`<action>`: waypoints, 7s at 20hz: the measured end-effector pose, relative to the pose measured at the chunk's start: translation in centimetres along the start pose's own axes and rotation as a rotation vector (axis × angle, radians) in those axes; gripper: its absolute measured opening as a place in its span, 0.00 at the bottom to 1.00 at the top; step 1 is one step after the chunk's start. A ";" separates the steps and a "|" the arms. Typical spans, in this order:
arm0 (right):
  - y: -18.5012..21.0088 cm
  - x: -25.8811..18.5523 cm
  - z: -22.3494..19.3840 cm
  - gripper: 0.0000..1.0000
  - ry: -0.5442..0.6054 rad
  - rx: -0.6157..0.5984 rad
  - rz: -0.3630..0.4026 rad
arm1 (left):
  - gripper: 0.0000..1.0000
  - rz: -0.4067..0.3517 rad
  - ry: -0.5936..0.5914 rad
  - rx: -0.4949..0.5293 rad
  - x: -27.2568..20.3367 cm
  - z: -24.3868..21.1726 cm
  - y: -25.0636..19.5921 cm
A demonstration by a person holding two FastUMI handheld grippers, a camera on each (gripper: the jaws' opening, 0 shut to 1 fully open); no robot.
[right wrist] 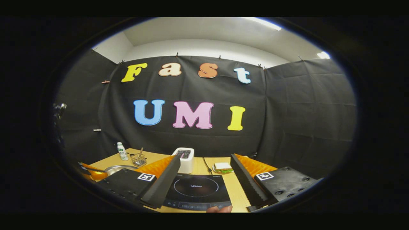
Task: First push the handle of the pot to place it horizontally, then grasp the pot with both hands and set it on the induction cooktop.
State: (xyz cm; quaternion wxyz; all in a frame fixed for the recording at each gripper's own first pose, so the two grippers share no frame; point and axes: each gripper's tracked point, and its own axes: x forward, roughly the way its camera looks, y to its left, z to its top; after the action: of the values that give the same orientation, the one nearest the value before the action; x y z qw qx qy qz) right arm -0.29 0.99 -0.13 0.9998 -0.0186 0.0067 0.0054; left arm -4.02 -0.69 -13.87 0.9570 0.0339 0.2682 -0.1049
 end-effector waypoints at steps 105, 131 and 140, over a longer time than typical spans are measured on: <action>21.6 6.6 -16.1 0.94 0.572 0.121 0.344 | 0.95 0.224 0.068 -0.199 8.9 -8.6 34.8; 31.4 11.4 -33.9 1.00 0.941 0.072 0.303 | 0.93 0.153 0.199 -0.261 19.9 -13.4 36.5; 32.1 11.4 -36.4 0.64 1.026 0.070 0.292 | 0.68 0.117 0.225 -0.244 21.0 -13.6 35.5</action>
State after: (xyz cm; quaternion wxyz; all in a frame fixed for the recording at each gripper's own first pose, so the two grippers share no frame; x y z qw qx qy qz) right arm 10.27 31.82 -37.88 0.8568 0.0156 0.4975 0.1345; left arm 14.39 31.79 -36.11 0.9225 -0.0556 0.3818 -0.0112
